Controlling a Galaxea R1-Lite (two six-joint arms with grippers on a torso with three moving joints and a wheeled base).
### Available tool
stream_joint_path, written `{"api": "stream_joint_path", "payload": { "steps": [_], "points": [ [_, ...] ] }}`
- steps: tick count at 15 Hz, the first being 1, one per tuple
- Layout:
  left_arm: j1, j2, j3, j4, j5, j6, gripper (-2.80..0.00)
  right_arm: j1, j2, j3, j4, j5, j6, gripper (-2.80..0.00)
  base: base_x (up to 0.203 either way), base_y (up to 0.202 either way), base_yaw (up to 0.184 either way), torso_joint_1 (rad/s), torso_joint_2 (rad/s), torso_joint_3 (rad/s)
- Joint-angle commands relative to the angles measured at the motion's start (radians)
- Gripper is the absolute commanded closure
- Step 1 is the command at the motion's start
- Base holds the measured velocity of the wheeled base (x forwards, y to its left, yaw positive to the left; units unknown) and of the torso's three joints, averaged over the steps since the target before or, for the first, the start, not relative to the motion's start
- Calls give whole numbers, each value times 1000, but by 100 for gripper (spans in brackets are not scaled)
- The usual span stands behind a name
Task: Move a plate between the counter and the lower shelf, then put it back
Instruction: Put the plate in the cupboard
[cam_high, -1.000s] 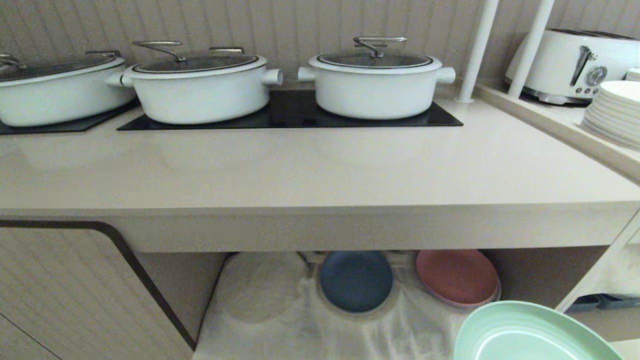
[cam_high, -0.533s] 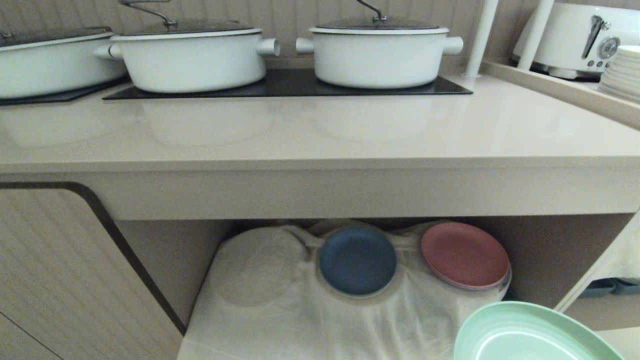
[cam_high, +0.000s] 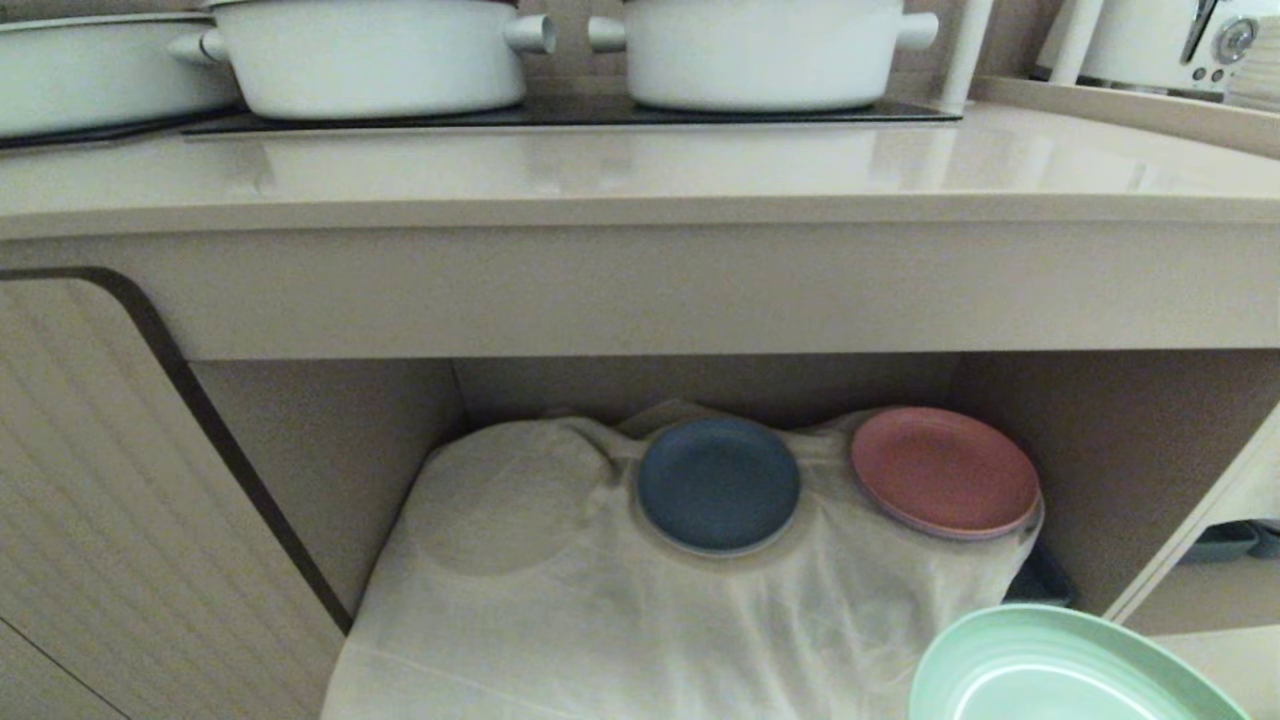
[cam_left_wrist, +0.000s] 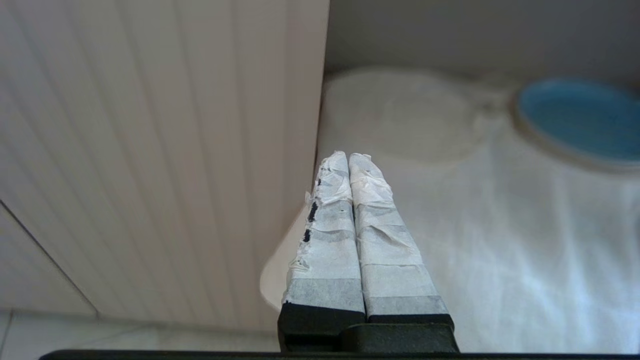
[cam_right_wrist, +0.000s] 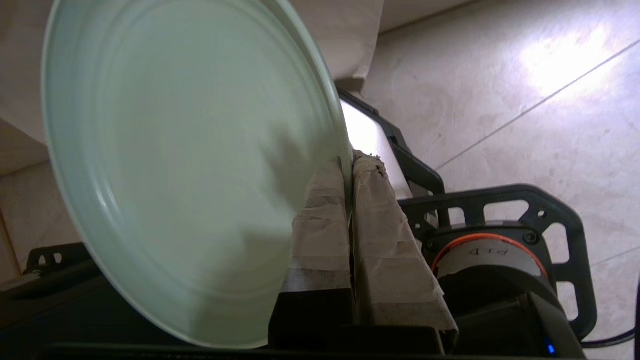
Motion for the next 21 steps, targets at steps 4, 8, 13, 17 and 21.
{"api": "stream_joint_path", "payload": {
  "steps": [4,8,13,17,21],
  "points": [
    [0,0,1,0,0,-1,0,-1,2,0,4,0,2,0,0,0,0,-46,181,54],
    [0,0,1,0,0,-1,0,-1,2,-3,2,0,2,0,0,0,0,-2,15,42],
    [0,0,1,0,0,-1,0,0,2,-3,2,0,2,0,0,0,0,2,1,16],
    [0,0,-1,0,0,-1,0,2,2,-3,2,0,4,0,0,0,0,0,0,0],
    [0,0,0,0,0,-1,0,0,5,-3,2,0,3,0,0,0,0,0,0,0]
  ]
}}
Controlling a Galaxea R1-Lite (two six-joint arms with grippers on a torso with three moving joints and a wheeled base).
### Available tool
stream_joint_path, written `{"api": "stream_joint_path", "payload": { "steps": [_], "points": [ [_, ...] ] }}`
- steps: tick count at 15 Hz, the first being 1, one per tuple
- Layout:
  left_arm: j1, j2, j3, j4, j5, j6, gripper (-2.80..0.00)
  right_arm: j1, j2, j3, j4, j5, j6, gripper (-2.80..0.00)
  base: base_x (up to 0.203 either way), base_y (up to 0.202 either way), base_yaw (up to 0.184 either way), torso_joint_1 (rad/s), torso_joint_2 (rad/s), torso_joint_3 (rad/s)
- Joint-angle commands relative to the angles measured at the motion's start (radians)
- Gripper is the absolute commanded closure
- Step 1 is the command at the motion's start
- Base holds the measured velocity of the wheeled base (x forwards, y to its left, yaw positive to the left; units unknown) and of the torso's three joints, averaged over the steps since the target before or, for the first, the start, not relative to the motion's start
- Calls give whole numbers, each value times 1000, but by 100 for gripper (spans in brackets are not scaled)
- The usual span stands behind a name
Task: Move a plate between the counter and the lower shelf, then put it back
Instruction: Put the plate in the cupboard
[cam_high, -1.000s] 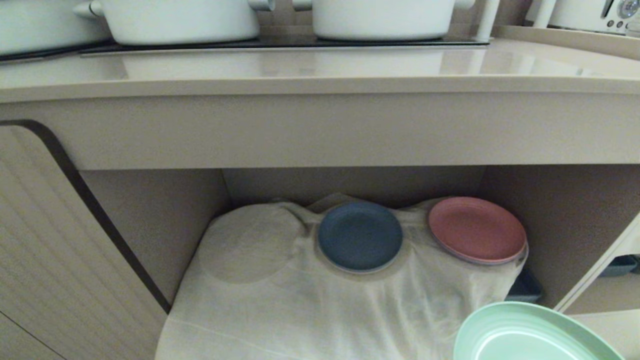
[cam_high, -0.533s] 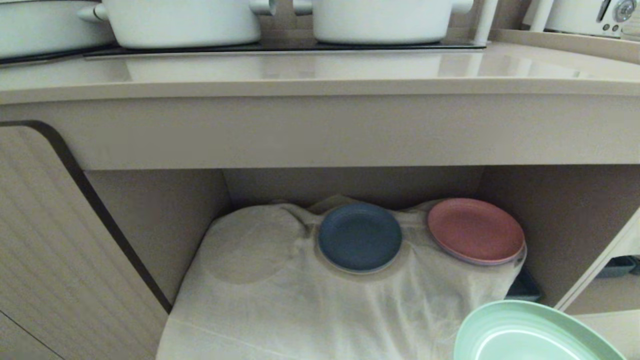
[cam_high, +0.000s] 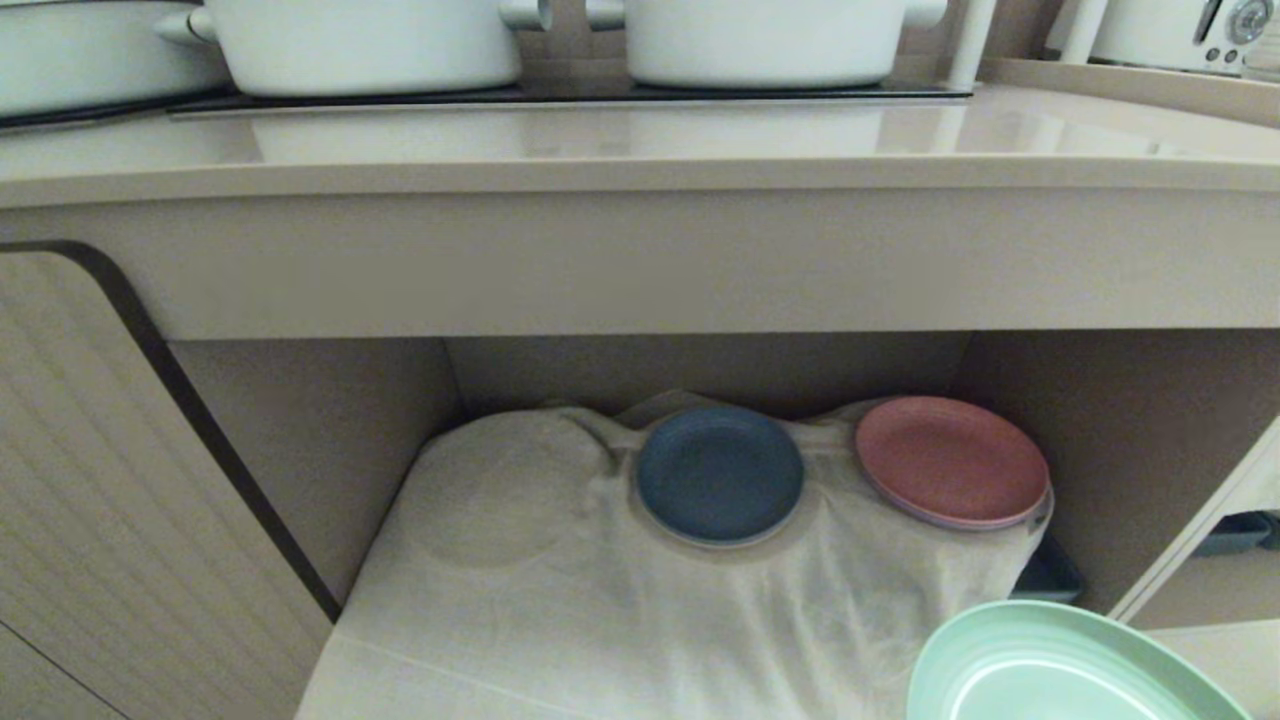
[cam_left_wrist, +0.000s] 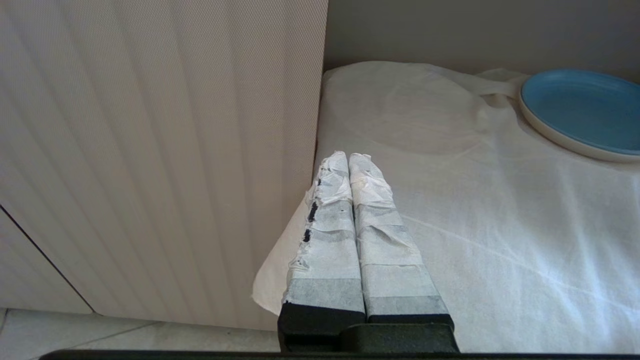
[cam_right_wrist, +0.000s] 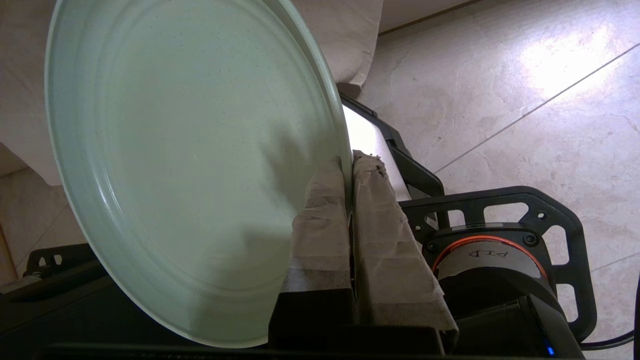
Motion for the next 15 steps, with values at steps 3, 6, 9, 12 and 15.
{"api": "stream_joint_path", "payload": {
  "steps": [3,6,9,12,15],
  "points": [
    [0,0,0,0,1,-1,0,0,4,0,1,1,3,0,0,0,0,0,0,0],
    [0,0,0,0,1,-1,0,0,4,0,0,2,2,0,0,0,0,0,0,0],
    [0,0,-1,0,1,-1,0,0,4,4,0,2,2,0,0,0,0,0,0,0],
    [0,0,0,0,1,-1,0,-2,12,5,-2,2,4,0,0,0,0,0,0,0],
    [0,0,0,0,1,-1,0,-2,13,3,-5,2,4,0,0,0,0,0,0,0]
  ]
}}
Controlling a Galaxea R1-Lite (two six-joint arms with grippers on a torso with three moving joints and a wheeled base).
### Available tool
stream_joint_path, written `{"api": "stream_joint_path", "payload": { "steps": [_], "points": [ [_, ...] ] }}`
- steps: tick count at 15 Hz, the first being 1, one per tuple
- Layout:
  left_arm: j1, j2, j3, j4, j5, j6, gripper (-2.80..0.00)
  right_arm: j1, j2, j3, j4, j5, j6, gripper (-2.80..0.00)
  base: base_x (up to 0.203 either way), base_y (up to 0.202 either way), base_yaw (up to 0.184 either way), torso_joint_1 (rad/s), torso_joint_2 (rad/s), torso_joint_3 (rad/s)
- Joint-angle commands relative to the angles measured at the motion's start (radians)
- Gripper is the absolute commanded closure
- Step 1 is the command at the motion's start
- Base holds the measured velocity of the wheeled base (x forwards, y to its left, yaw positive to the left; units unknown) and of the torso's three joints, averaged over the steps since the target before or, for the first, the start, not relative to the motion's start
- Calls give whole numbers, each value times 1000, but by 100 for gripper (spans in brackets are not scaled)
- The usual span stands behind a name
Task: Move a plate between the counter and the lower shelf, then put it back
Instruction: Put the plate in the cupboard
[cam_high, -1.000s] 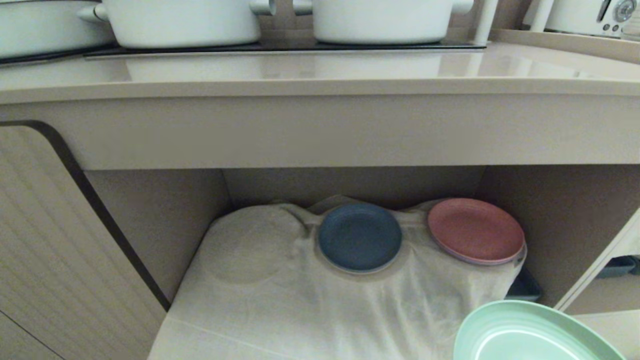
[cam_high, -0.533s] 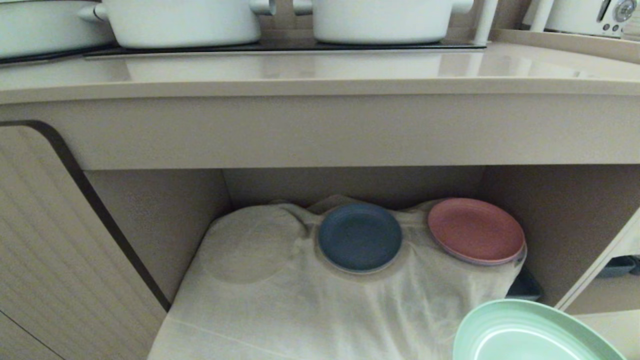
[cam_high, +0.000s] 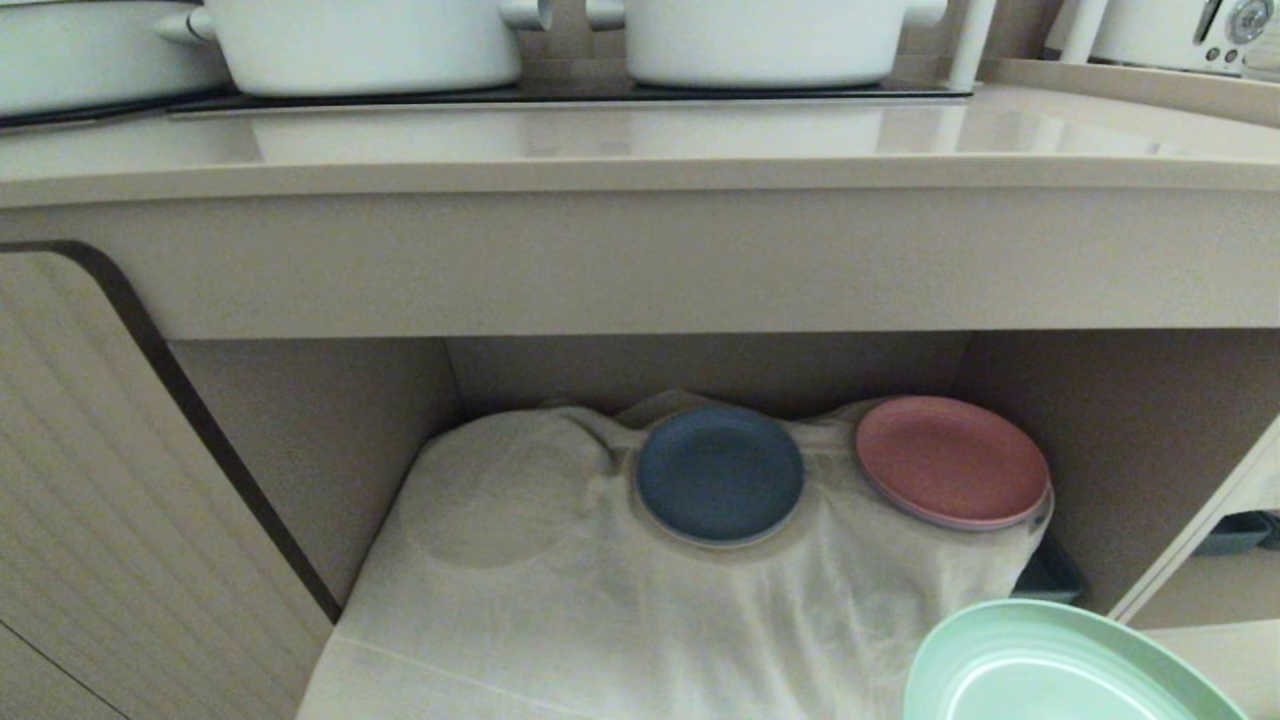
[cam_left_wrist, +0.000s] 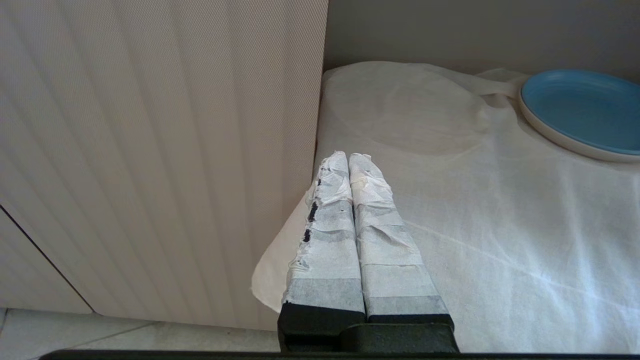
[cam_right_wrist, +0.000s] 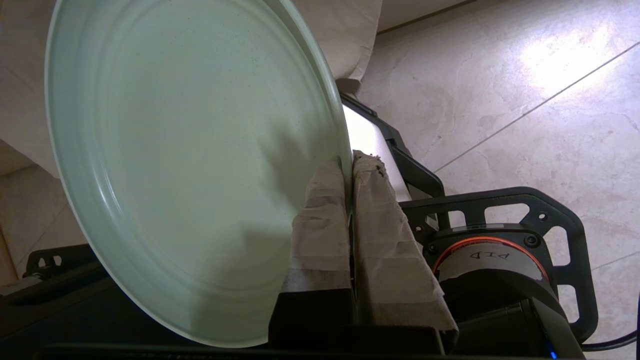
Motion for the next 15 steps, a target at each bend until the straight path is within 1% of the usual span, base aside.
{"api": "stream_joint_path", "payload": {
  "steps": [1,15],
  "points": [
    [0,0,0,0,0,-1,0,0,3,0,4,1,4,0,0,0,0,0,0,0],
    [0,0,0,0,0,-1,0,-1,3,-1,6,1,2,0,0,0,0,0,0,0]
  ]
}}
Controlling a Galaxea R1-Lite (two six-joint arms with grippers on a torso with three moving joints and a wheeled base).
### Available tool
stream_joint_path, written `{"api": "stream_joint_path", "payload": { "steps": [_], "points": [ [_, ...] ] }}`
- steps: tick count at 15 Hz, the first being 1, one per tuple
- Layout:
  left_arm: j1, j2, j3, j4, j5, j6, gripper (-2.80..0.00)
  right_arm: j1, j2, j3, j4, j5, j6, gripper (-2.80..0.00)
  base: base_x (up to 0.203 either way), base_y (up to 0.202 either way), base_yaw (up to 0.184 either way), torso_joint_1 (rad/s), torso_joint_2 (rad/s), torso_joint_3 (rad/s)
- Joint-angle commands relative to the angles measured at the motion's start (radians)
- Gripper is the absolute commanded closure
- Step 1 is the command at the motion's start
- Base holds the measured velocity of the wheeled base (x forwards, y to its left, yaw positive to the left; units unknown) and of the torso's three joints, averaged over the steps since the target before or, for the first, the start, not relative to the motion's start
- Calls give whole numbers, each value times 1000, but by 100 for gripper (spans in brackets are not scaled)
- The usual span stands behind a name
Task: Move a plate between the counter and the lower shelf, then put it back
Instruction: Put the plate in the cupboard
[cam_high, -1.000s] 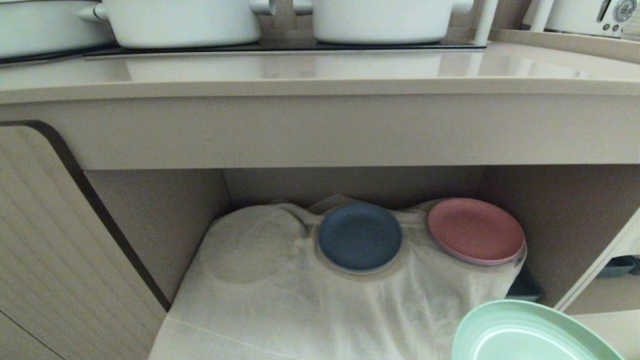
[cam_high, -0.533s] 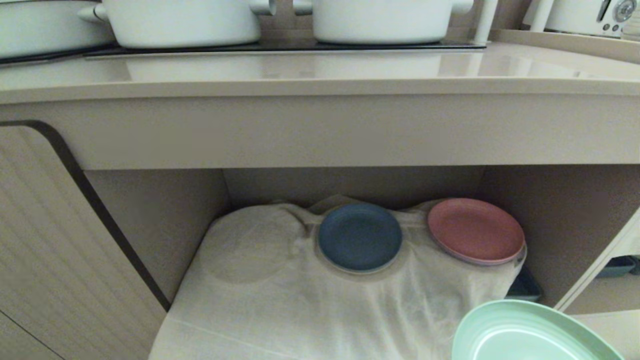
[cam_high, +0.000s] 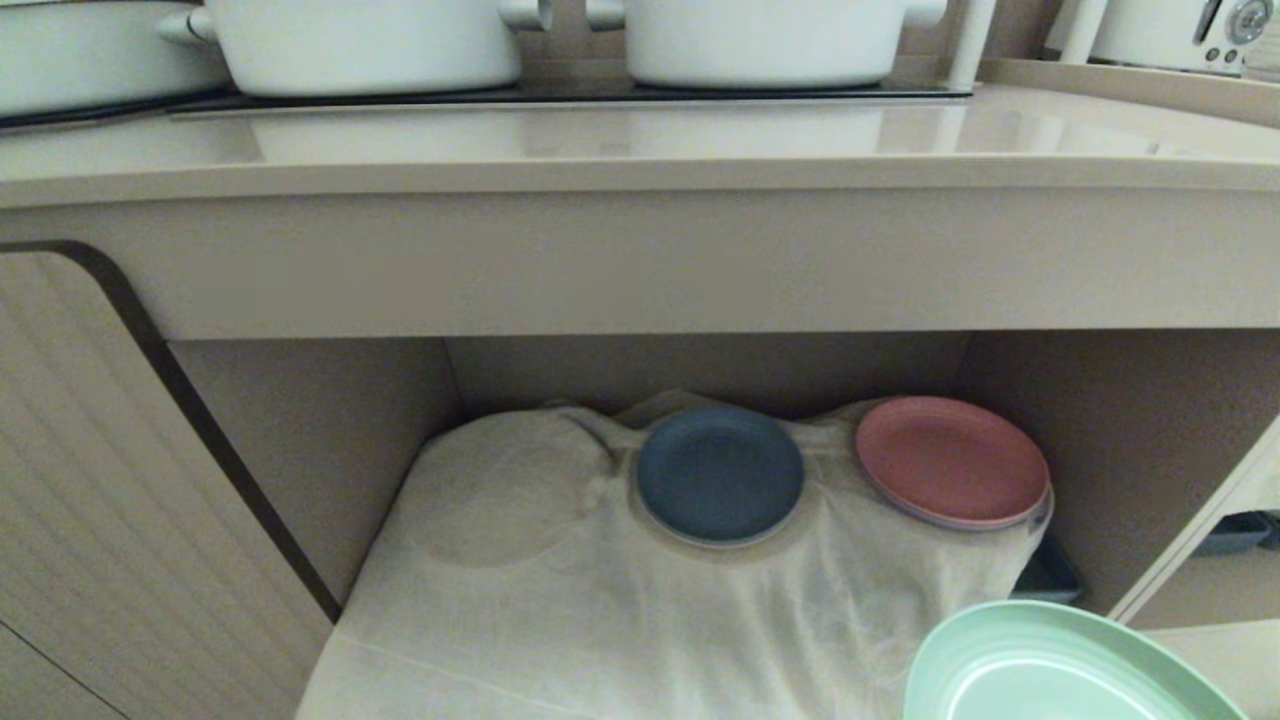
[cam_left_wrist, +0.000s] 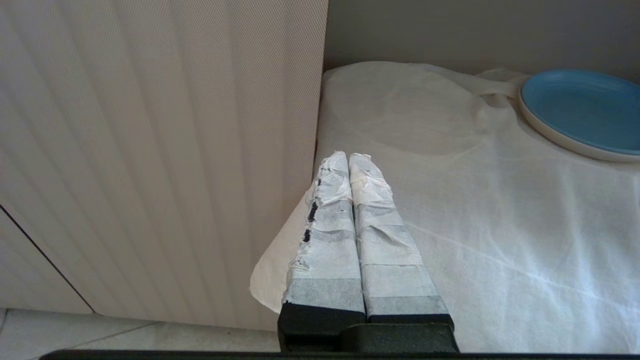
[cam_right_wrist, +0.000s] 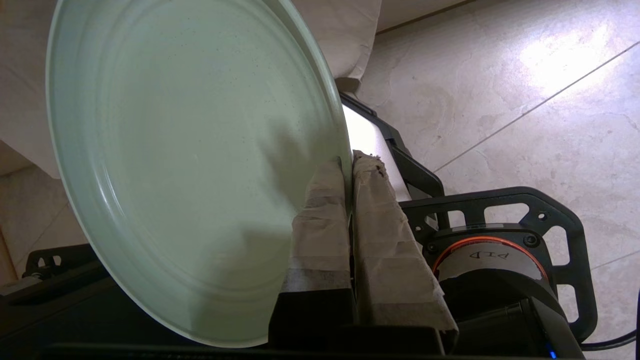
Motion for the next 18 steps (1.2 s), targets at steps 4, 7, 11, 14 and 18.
{"api": "stream_joint_path", "payload": {
  "steps": [4,7,11,14,18],
  "points": [
    [0,0,0,0,0,-1,0,1,2,1,5,1,3,0,0,0,0,0,0,0],
    [0,0,0,0,0,-1,0,0,2,1,5,1,3,0,0,0,0,0,0,0],
    [0,0,-1,0,0,-1,0,-1,2,1,5,1,3,0,0,0,0,0,0,0],
    [0,0,0,0,0,-1,0,1,2,-1,5,1,3,0,0,0,0,0,0,0],
    [0,0,0,0,0,-1,0,1,2,-1,5,1,3,0,0,0,0,0,0,0]
  ]
}}
